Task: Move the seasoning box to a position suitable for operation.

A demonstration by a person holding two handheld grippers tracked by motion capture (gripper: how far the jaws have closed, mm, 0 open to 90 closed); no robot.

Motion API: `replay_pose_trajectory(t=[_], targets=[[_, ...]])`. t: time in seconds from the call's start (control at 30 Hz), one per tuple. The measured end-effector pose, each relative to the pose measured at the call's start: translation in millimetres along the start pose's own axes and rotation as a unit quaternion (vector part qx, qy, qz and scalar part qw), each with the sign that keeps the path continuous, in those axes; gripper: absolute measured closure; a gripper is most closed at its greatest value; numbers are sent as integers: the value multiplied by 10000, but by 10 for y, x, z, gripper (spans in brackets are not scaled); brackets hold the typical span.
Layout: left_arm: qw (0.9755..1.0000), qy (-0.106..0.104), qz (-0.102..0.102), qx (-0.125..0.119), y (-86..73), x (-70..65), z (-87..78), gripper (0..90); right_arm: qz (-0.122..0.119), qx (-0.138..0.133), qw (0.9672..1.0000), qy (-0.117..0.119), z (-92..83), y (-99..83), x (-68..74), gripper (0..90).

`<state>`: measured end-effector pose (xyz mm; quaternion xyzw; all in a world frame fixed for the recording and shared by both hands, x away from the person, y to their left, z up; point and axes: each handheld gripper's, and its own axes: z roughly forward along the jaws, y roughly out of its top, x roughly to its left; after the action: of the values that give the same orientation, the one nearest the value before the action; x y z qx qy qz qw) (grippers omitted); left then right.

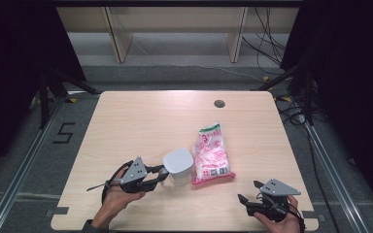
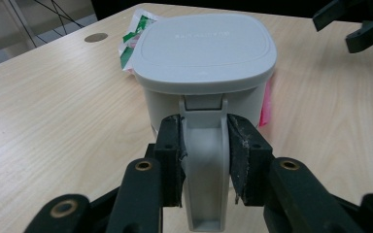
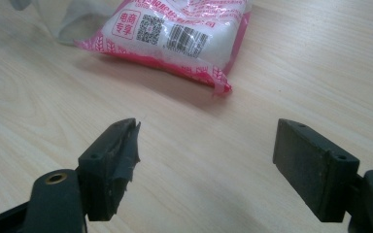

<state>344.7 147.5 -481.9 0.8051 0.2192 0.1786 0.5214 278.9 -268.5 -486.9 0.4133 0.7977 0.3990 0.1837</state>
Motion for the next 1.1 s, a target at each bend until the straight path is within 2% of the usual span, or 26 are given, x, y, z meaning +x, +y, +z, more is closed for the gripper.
replay_pose_trajectory(t=[0.03, 0.07, 0.17, 0.2, 0.23, 0.27, 0.33, 0.47, 0.5, 0.63, 0.67, 0.7, 0.77, 0.83, 0.93, 1.0, 1.03, 1.1], targets=[[10000, 5, -23, -42, 4, 12, 20, 680, -87, -40, 9999, -39, 3, 0, -9, 251], [10000, 39, 81, -27, 16, 63, 46, 678, -39, -16, 10000, -23, -1, 0, -4, 251], [10000, 52, 68, -47, 29, 87, 82, 677, -18, -12, 10000, -8, 0, 0, -4, 251], [9999, 129, 80, -42, 34, 92, 101, 675, 29, 7, 10000, -3, 0, 0, 1, 251], [9998, 192, 112, 14, 37, 101, 120, 671, 20, 7, 10000, -8, -1, 1, 0, 251], [9995, 221, 246, -6, 46, 131, 138, 667, -7, 1, 10000, -5, 0, 2, -2, 251], [9997, 243, 89, -14, 46, 147, 157, 666, -6, 3, 10000, -11, 0, 2, -1, 251], [9992, 379, 158, -23, 42, 188, 179, 644, -19, -30, 10000, 31, 6, 1, -12, 251], [9991, 420, 91, -53, 36, 199, 187, 644, -19, -30, 10000, 31, 6, 1, -12, 251], [9984, 549, 38, -88, 16, 249, 188, 609, -30, -13, 10000, -38, -3, 1, -9, 252], [9981, 603, 85, -51, 8, 266, 182, 609, -26, -6, 10000, -17, -1, 1, -11, 251], [9968, 798, 59, 41, -23, 291, 178, 616, -14, 12, 10000, 83, -4, 3, -20, 252], [9966, 819, -93, 85, -65, 322, 172, 652, -63, -5, 10000, 36, 0, 3, -17, 252], [9966, 816, -109, 53, -73, 332, 175, 682, -48, -46, 10000, -21, 0, 0, -12, 251], [9955, 935, -135, 112, -55, 319, 201, 686, -51, -42, 10000, -22, 2, 1, -12, 252], [9945, 1034, -103, 113, -53, 325, 225, 688, -70, 19, 10000, 60, 4, 4, -16, 252], [9945, 1034, -179, 62, -60, 339, 253, 690, -14, -8, 10000, -13, 0, 0, -9, 252], [9947, 1015, -180, 56, -64, 357, 261, 691, -20, 5, 10000, -22, 1, -2, -10, 251]])
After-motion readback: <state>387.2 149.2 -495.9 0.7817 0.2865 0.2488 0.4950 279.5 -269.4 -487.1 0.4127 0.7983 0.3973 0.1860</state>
